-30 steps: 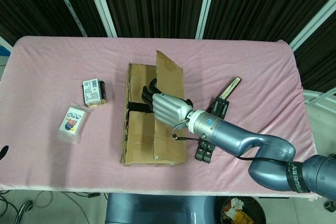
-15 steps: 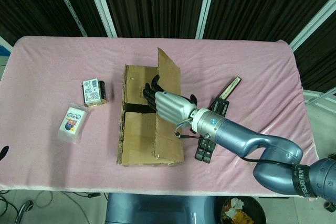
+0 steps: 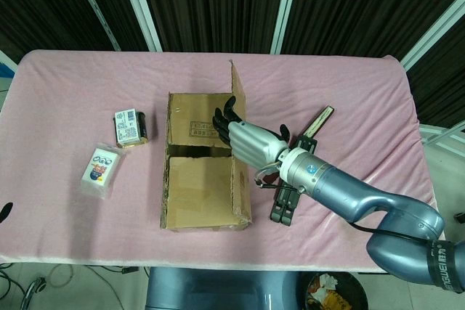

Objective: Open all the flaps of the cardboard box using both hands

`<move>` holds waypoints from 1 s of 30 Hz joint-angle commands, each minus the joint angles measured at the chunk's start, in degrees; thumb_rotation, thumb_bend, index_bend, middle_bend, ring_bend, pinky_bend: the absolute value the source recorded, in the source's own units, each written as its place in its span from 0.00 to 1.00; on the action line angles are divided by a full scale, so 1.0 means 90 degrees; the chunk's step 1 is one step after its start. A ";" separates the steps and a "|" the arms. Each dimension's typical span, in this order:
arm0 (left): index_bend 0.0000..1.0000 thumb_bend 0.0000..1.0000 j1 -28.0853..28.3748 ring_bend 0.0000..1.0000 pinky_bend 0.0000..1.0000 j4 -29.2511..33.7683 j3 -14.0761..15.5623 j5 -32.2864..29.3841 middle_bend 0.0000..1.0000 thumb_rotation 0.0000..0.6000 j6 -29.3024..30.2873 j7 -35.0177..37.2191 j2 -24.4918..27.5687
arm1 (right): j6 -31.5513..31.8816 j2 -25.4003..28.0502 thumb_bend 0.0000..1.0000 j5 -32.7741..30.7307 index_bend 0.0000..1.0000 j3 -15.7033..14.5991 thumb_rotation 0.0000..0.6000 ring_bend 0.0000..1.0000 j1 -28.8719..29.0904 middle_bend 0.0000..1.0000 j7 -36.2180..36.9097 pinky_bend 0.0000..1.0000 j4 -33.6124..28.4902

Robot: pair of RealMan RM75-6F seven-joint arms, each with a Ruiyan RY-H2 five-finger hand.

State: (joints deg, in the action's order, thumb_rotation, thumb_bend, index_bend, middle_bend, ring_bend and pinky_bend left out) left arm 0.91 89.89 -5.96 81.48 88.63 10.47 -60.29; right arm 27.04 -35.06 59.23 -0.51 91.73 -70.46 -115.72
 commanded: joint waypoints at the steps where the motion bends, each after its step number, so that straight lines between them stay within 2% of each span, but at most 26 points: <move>1: 0.00 0.20 -0.0002 0.00 0.02 0.0000 0.0002 0.0009 0.00 1.00 0.0008 0.0004 0.0002 | 0.0010 0.0086 0.18 -0.0025 0.09 -0.0027 1.00 0.09 0.0011 0.06 -0.0031 0.24 -0.0058; 16: 0.00 0.20 -0.0016 0.00 0.02 -0.0014 0.0016 0.0062 0.00 1.00 0.0052 0.0044 0.0011 | -0.0091 0.0802 0.18 0.0090 0.09 -0.0088 1.00 0.09 -0.0207 0.06 -0.0033 0.24 -0.0180; 30: 0.00 0.20 -0.0036 0.00 0.02 -0.0009 0.0043 0.0129 0.00 1.00 0.0116 0.0014 0.0002 | -0.0115 0.1249 0.18 0.0720 0.09 -0.0001 1.00 0.09 -0.1107 0.06 0.0252 0.24 -0.0317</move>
State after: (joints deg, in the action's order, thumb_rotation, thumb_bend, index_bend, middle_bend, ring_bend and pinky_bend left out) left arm 0.59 89.81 -5.57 82.63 89.65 10.61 -60.27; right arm 26.03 -24.14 65.08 -0.65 82.50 -68.43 -118.41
